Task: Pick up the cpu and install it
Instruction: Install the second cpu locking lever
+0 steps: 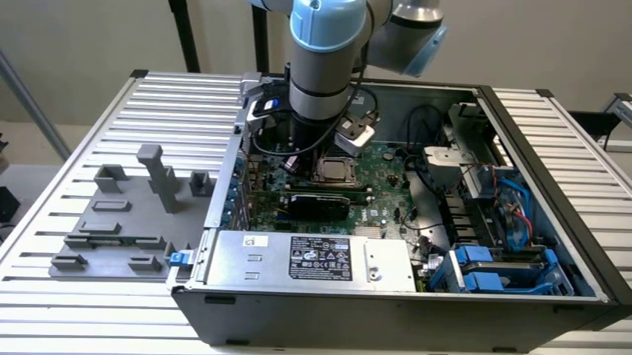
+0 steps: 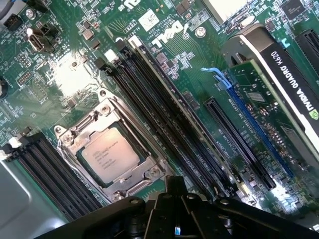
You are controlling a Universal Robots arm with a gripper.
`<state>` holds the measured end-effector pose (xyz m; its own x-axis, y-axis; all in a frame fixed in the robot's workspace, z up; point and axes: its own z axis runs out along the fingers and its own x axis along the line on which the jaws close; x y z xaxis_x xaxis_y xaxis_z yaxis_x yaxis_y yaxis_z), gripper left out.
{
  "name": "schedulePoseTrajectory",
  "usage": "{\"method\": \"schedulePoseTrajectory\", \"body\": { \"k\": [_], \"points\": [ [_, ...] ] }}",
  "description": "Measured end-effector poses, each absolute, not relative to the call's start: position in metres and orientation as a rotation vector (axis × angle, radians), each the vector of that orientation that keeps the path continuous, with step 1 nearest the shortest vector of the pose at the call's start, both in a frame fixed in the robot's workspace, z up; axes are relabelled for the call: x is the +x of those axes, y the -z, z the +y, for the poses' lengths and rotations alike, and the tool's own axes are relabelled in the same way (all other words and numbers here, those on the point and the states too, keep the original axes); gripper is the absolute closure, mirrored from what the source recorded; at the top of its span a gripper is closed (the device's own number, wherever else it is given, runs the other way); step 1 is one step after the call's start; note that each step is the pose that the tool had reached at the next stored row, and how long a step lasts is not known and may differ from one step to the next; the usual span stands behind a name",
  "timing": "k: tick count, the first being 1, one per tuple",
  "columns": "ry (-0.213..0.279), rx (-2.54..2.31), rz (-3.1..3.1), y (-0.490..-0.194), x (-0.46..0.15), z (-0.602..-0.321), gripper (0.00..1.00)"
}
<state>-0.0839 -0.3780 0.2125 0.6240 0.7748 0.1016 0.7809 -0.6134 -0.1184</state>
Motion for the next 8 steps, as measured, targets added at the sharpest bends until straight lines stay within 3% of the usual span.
{"method": "schedulePoseTrajectory", "body": {
  "k": [8],
  "points": [
    [0.060,-2.692,-1.299,-0.2136,-0.0839,-0.3780,0.89]
  ]
}}
